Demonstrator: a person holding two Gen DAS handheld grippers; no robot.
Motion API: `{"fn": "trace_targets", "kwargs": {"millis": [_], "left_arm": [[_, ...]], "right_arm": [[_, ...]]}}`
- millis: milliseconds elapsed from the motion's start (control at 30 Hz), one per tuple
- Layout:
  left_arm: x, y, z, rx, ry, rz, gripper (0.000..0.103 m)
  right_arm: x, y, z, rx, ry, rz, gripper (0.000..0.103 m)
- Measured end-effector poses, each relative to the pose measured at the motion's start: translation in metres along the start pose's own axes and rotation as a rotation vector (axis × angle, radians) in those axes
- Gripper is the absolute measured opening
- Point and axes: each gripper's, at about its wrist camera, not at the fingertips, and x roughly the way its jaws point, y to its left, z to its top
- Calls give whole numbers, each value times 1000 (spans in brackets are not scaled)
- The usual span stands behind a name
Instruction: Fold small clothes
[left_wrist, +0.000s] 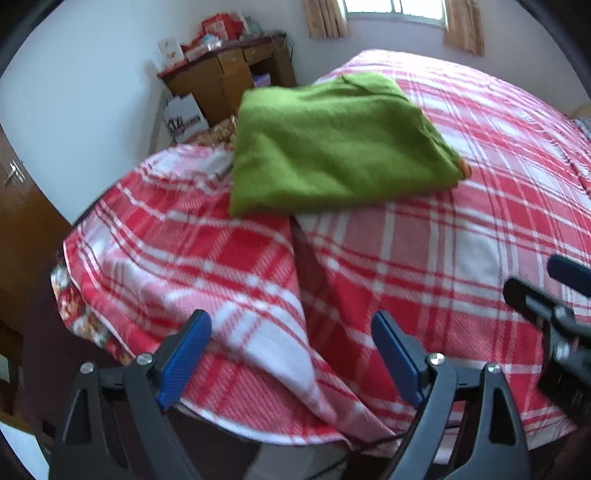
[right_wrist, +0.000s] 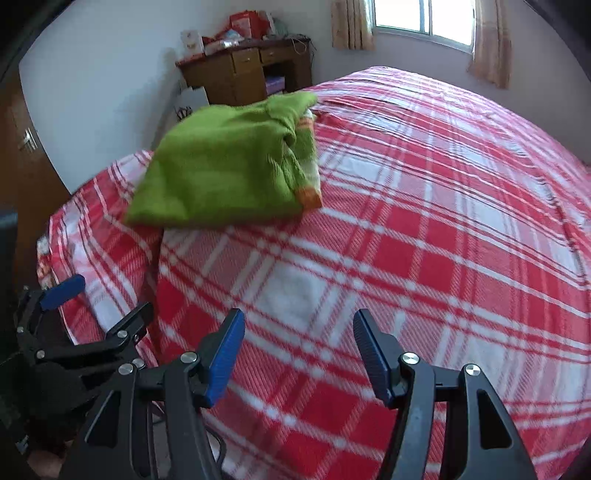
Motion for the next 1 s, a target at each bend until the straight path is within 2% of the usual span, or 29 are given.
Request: {"fn": "trace_targets", "kwargs": {"millis": [100, 233, 300, 400, 467, 533, 733, 1000], "left_arm": [[-6, -7, -3, 5, 12, -26, 91], [-28, -16, 0, 33, -21, -23, 91], [-51, -14, 6, 29, -85, -13, 92], [-84, -8, 12, 21, -210, 59, 103], [-111, -1, 15, 5, -314, 103, 103], [-130, 9, 18, -12, -373, 108, 103], [-170, 38, 23, -54, -502, 128, 103], [-202, 68, 25, -119, -601, 111, 103]], "right_arm": [[-12, 3, -12, -22, 5, -34, 62], [-35, -2, -22, -20, -13, -48, 62], [-49, -4, -23, -16, -32, -44, 62], [-73, -1, -19, -22, -78, -47, 62], [-92, 2, -16, -26, -123, -49, 63], [-109, 7, -11, -27, -163, -48, 63], [-154, 25, 9, -41, -268, -20, 67], [-216, 55, 51, -70, -470, -25, 70]]}}
